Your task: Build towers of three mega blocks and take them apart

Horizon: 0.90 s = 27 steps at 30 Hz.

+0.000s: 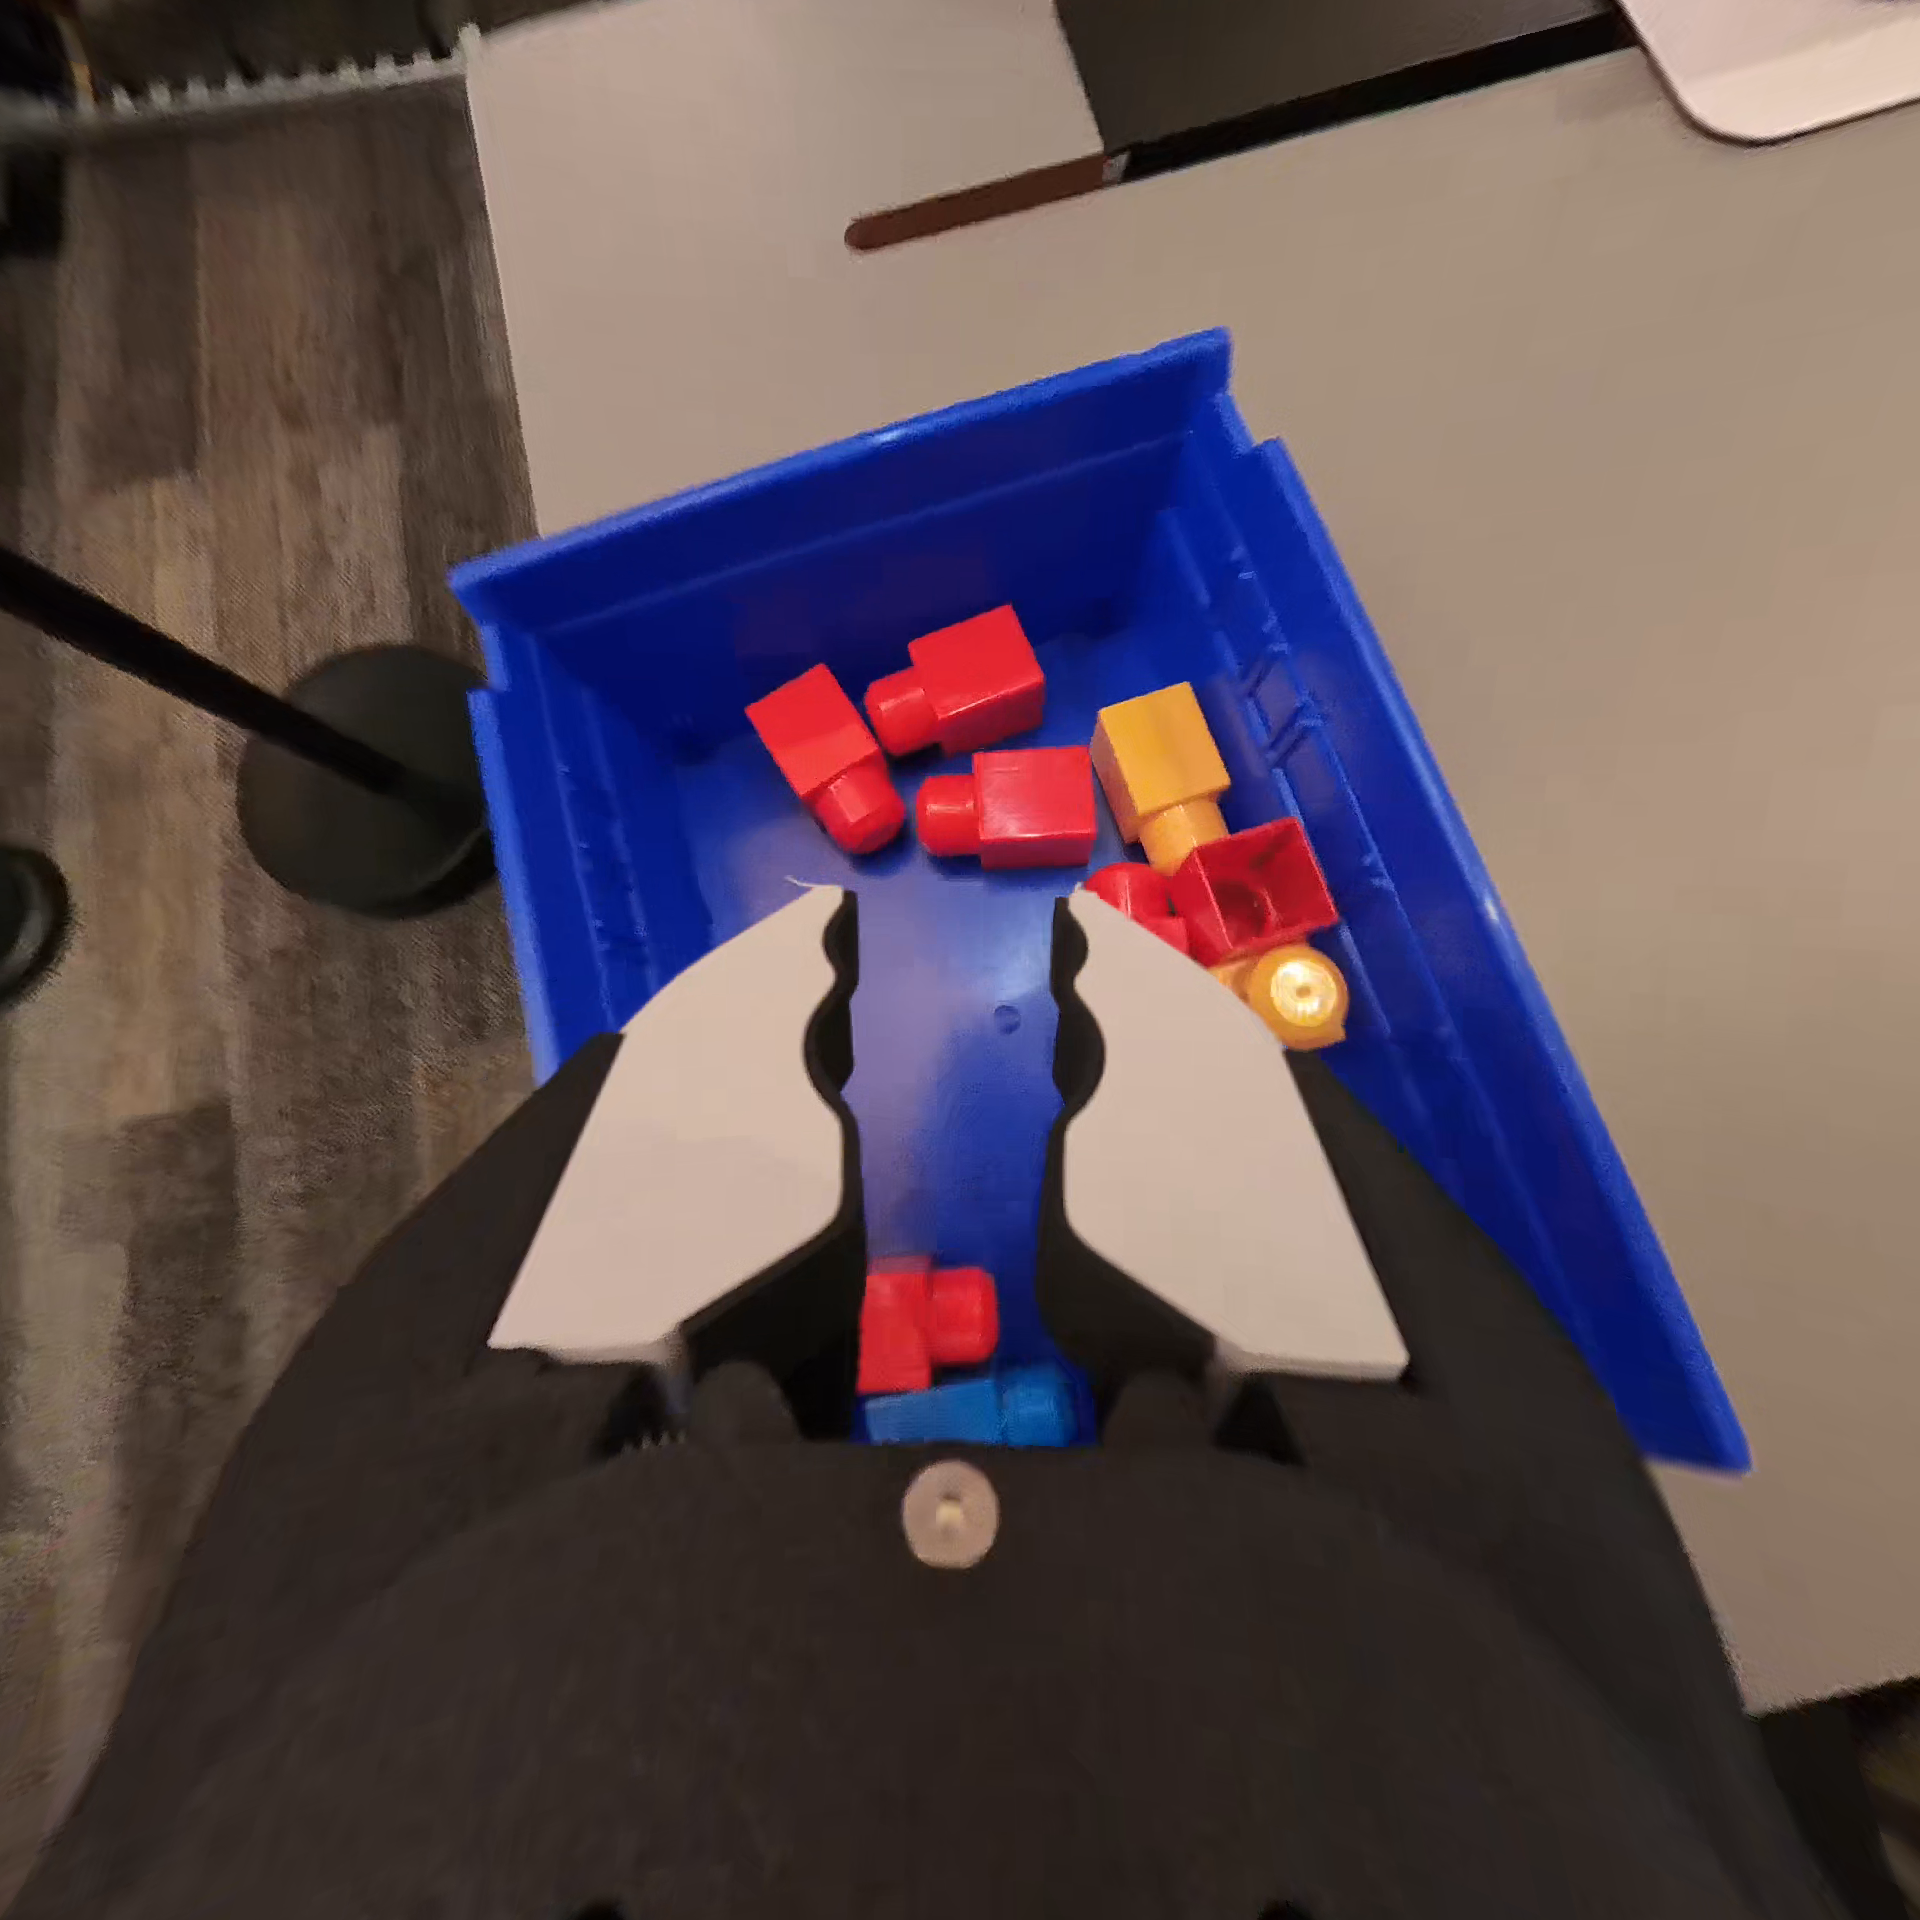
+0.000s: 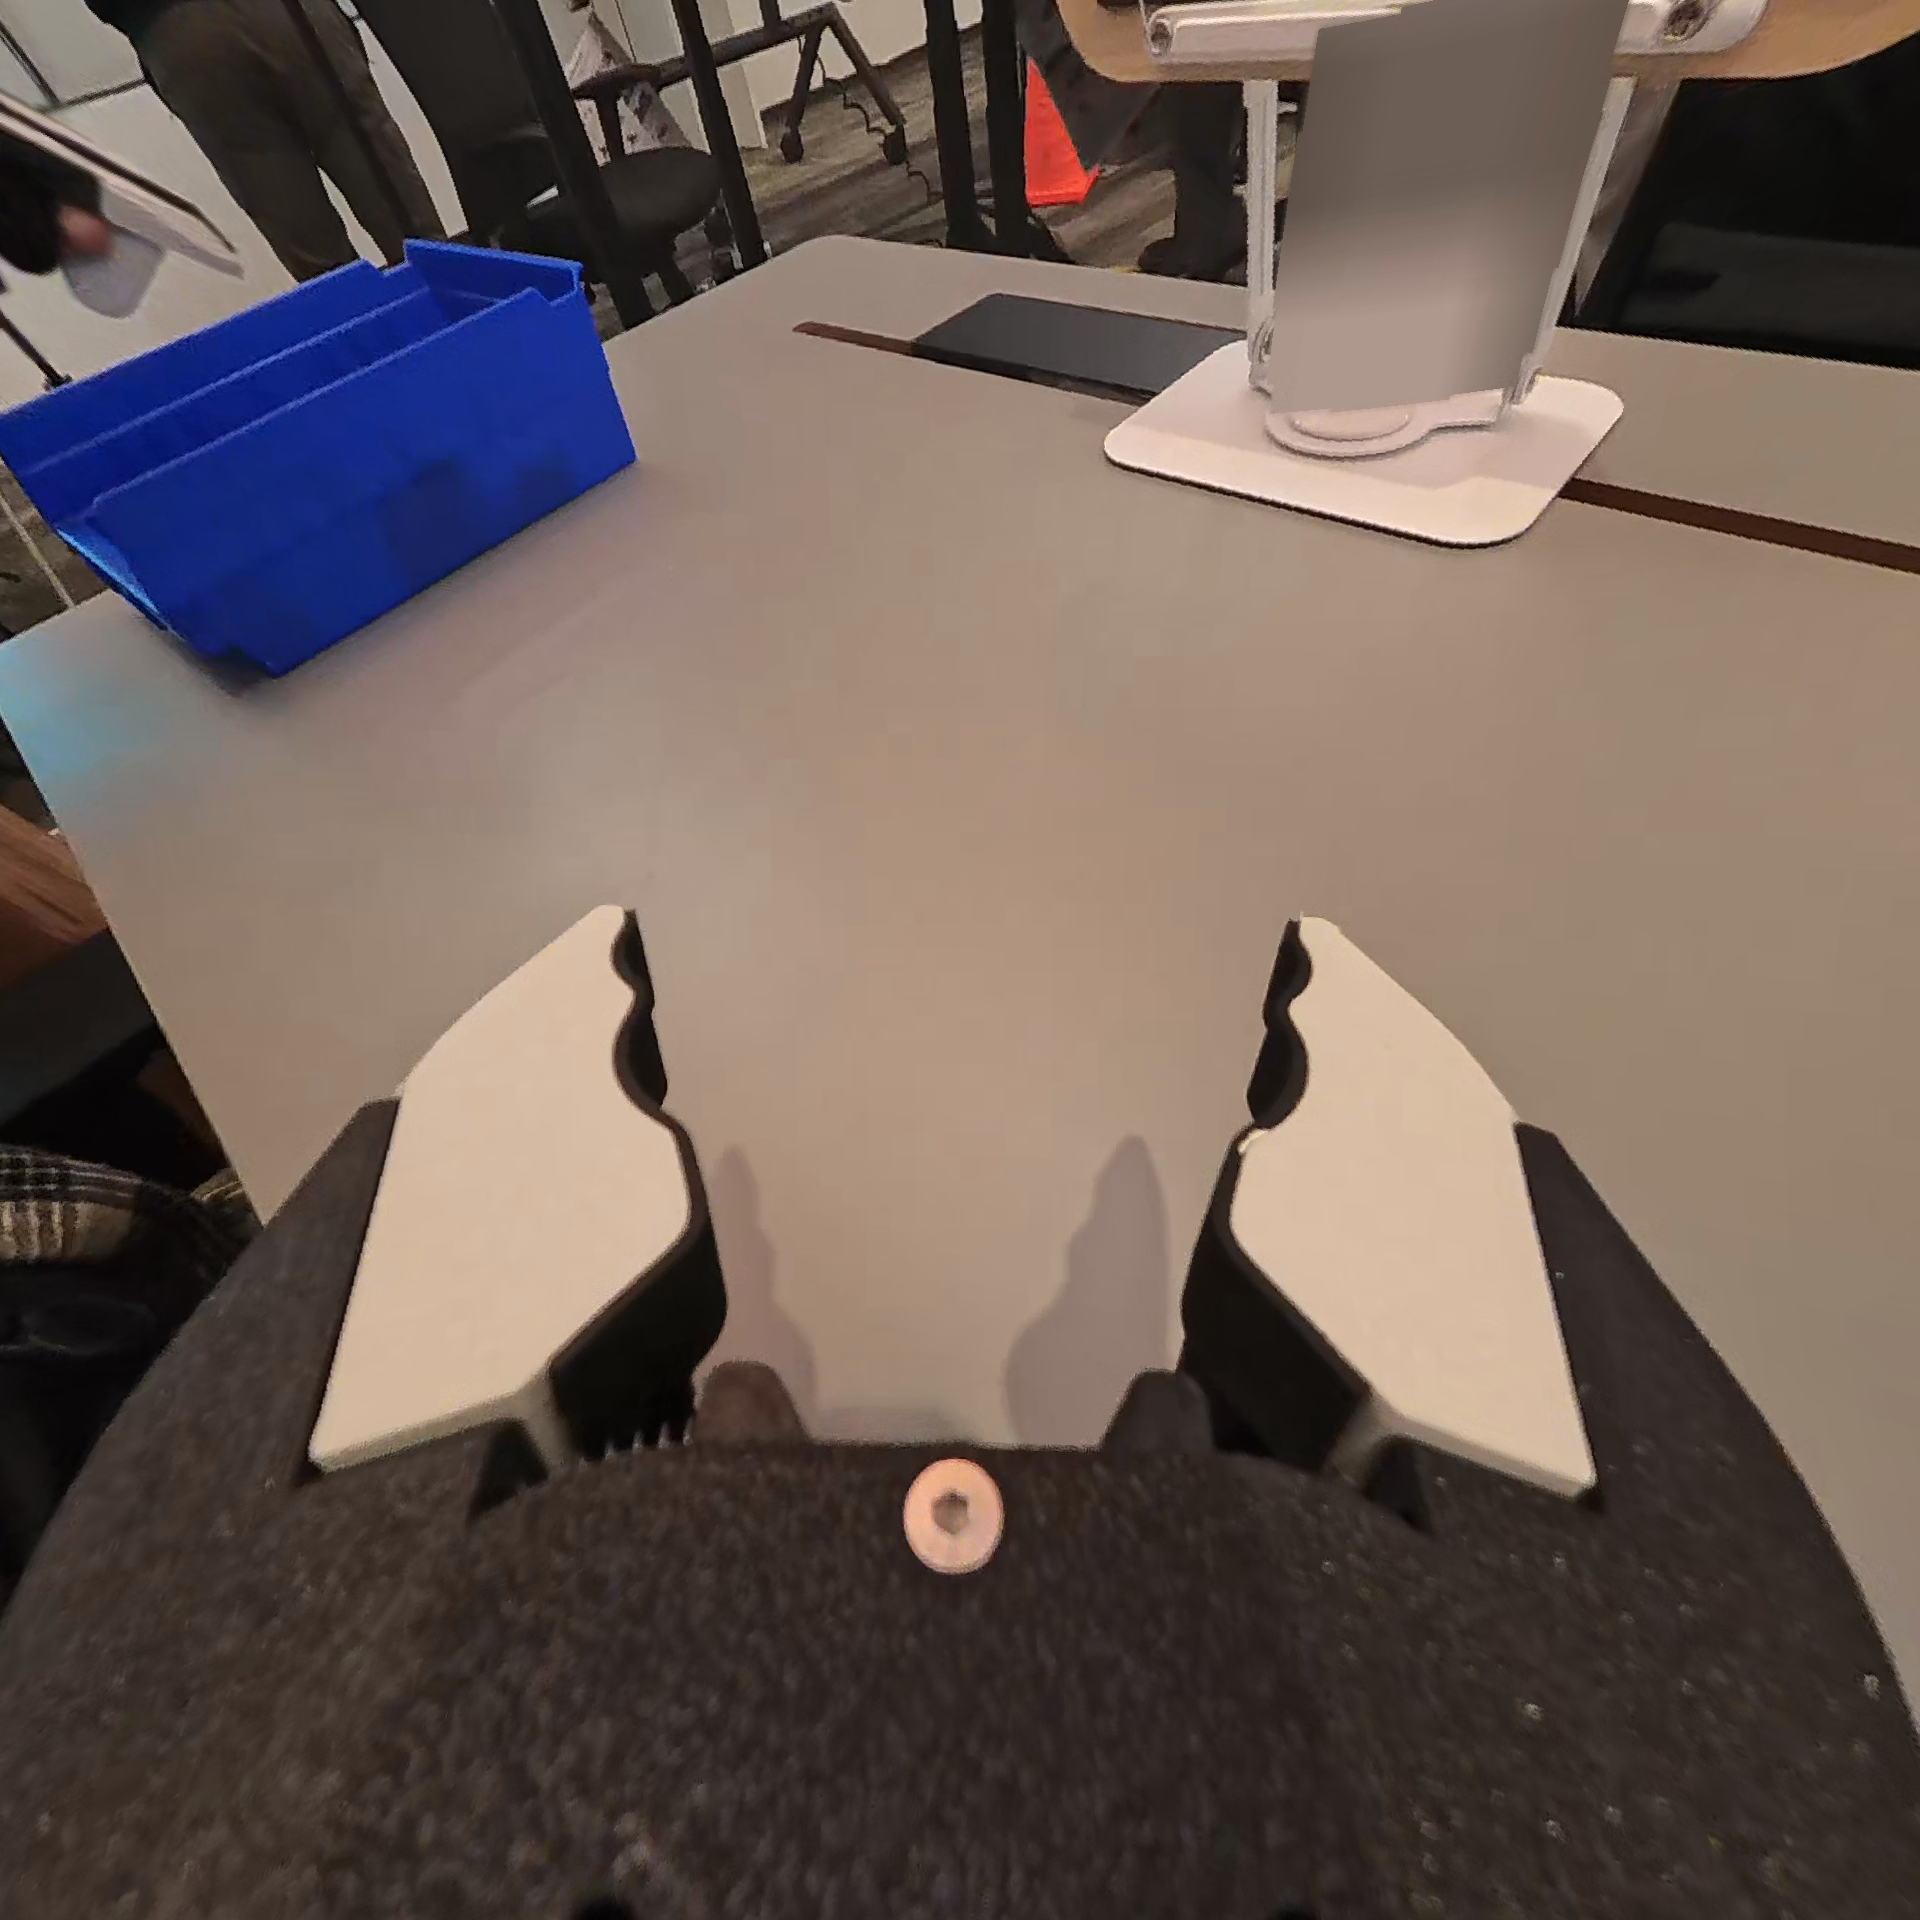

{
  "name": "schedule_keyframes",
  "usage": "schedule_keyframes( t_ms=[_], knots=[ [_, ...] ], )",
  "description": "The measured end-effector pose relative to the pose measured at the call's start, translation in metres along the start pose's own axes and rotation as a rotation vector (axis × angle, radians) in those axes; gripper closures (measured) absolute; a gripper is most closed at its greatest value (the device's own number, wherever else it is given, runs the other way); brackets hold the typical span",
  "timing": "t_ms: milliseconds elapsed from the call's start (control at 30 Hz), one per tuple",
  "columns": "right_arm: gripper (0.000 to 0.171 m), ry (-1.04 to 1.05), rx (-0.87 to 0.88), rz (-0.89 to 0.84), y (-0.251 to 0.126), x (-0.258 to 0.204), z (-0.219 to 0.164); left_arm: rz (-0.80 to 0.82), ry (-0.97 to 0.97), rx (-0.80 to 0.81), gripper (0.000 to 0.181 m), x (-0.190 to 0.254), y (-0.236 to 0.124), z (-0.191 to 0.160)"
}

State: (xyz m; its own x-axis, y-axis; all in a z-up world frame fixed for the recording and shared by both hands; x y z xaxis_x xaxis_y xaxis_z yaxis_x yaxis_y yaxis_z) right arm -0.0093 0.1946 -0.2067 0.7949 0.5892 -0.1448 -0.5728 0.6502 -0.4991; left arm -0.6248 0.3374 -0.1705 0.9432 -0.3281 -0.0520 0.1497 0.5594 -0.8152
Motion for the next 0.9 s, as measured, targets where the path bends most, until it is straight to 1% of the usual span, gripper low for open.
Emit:
schedule_keyframes(
  t_ms=[133, 267, 367, 500, 700, 800, 900],
  knots=[
    [0.059, -0.024, -0.017, -0.012, 0.003, 0.002, 0.000, -0.008, -0.137, -0.044, 0.147, -0.009, 0.043, 0.002],
    [0.059, -0.013, -0.014, 0.005, 0.000, 0.007, -0.003, 0.017, -0.223, -0.060, 0.151, -0.018, 0.067, 0.008],
    [0.059, 0.000, 0.008, 0.015, -0.003, 0.012, -0.006, 0.054, -0.247, -0.094, 0.153, -0.020, 0.081, 0.010],
    [0.059, 0.023, 0.038, 0.035, -0.007, 0.019, -0.009, 0.116, -0.270, -0.135, 0.157, -0.023, 0.097, 0.008],
    [0.059, 0.035, 0.061, 0.048, -0.014, 0.027, -0.015, 0.115, -0.340, -0.192, 0.157, -0.023, 0.120, 0.000],
    [0.059, 0.040, 0.073, 0.048, -0.019, 0.031, -0.016, 0.136, -0.362, -0.184, 0.157, -0.027, 0.125, -0.001],
    [0.059, 0.044, 0.078, 0.042, -0.023, 0.033, -0.017, 0.123, -0.390, -0.185, 0.156, -0.029, 0.126, -0.001]
  ],
)
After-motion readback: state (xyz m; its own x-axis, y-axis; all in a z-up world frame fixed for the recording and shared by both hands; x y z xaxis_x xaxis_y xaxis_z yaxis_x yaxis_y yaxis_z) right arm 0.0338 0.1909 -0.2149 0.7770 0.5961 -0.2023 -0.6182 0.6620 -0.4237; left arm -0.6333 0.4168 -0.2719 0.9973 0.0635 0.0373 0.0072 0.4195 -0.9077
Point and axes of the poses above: each gripper's, where its closed fingertips meet, y out along the fingers, z out of its top, x = y × z across the jaws, the point moved 4 cm from there along -y, back along the fingers, and after that the axes turned 8 degrees about -x, right-handed, at the moved point
